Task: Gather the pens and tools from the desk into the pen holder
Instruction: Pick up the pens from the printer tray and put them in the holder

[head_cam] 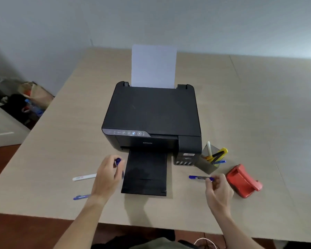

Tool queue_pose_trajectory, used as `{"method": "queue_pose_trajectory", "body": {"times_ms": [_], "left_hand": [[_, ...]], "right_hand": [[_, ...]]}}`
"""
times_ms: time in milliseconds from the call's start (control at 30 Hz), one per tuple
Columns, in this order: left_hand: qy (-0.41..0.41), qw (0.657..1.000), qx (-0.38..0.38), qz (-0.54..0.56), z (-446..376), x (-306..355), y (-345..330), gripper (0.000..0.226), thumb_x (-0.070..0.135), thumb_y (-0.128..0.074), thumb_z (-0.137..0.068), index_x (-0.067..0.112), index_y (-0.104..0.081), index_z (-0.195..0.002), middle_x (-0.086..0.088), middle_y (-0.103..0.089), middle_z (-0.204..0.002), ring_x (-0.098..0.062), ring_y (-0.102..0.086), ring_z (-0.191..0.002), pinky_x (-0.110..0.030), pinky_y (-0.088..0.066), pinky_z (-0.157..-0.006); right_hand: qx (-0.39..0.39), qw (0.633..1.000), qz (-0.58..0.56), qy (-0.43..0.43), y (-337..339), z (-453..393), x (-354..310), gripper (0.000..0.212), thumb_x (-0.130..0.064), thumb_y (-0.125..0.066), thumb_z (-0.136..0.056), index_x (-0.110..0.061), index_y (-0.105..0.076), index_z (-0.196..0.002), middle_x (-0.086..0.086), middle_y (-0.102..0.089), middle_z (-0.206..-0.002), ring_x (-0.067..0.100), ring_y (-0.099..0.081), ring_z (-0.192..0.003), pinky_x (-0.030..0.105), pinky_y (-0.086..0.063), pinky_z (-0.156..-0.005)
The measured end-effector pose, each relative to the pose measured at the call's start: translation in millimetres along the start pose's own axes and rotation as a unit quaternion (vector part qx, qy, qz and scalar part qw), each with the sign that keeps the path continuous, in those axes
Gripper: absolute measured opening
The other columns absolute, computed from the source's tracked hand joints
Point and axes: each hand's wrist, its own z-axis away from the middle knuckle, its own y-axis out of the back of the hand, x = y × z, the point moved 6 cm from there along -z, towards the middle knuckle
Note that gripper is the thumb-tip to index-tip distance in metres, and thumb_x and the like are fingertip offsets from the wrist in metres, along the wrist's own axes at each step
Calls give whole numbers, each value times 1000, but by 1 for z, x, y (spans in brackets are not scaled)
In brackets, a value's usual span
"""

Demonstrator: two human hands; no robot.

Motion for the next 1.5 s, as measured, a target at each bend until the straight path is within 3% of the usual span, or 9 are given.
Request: {"method": "queue_pose_trajectory", "body": {"times_ms": [167,333,433,600,867,967,1133,1267,1500], "left_hand": [[-83,994,-69,29,-20,68,-40,12,27,-49,-100,39,-46,-97,12,-59,-68,-6,-58,-69,-15,-43,-60],[-143,973,-159,91,-33,151,-89,12,30,-46,-101,24,-53,-110,8,-58,-65,-9,-60,-62,-33,-55,-69],[-184,963,-161,110,-38,194,-103,18,32,-47,-101,21,-55,-113,11,-60,-85,-7,-60,-78,-28,-54,-75],[-178,964,-146,135,-63,239,-120,16,34,-43,-103,23,-54,-108,13,-58,-80,-6,-60,-72,-27,-55,-67],[-182,970,-132,92,-73,269,-140,17,31,-41,-103,21,-55,-104,2,-54,-100,-9,-58,-78,-26,-52,-73],[-202,967,-146,50,-67,275,-150,18,27,-45,-103,16,-58,-108,-1,-53,-107,-14,-62,-77,-31,-55,-72],[-224,959,-171,-42,-62,271,-165,23,28,-48,-102,16,-60,-117,-1,-59,-114,-20,-60,-94,-33,-50,-83],[-227,955,-173,-79,-65,265,-171,22,29,-51,-100,19,-61,-117,2,-63,-113,-17,-58,-98,-31,-47,-86],[-252,960,-111,-55,-74,269,-160,23,24,-49,-101,18,-61,-120,1,-65,-111,-16,-59,-98,-33,-50,-85]], "right_hand": [[15,996,6,83,27,-15,-21,23,-6,-58,-87,-27,-49,-84,-6,-57,-75,8,-55,-68,23,-43,-59],[15,989,22,146,56,-33,-47,12,-21,-39,-92,-31,-42,-87,-13,-53,-76,8,-53,-72,13,-39,-63],[23,987,31,155,68,-46,-58,8,-32,-33,-91,-36,-40,-92,-17,-52,-78,5,-54,-74,14,-35,-65],[54,988,27,144,77,-69,-72,8,-26,-41,-95,-32,-44,-100,-13,-54,-80,0,-53,-73,25,-38,-67],[-7,987,84,133,63,-80,-82,11,-20,-42,-99,-30,-41,-92,-11,-55,-73,5,-52,-62,24,-36,-64],[-22,986,98,133,63,-82,-81,8,-18,-45,-97,-24,-49,-100,-8,-59,-86,12,-55,-73,30,-44,-72],[-34,988,123,91,70,-86,-73,33,-6,-47,-88,-15,-54,-119,3,-62,-109,25,-60,-97,37,-49,-85],[-29,990,136,31,73,-84,-60,32,6,-44,-79,-14,-54,-102,0,-55,-94,25,-56,-85,30,-39,-72],[-48,989,136,-5,69,-68,-42,24,6,-43,-81,-14,-54,-91,5,-64,-100,20,-56,-78,26,-39,-69]]}}
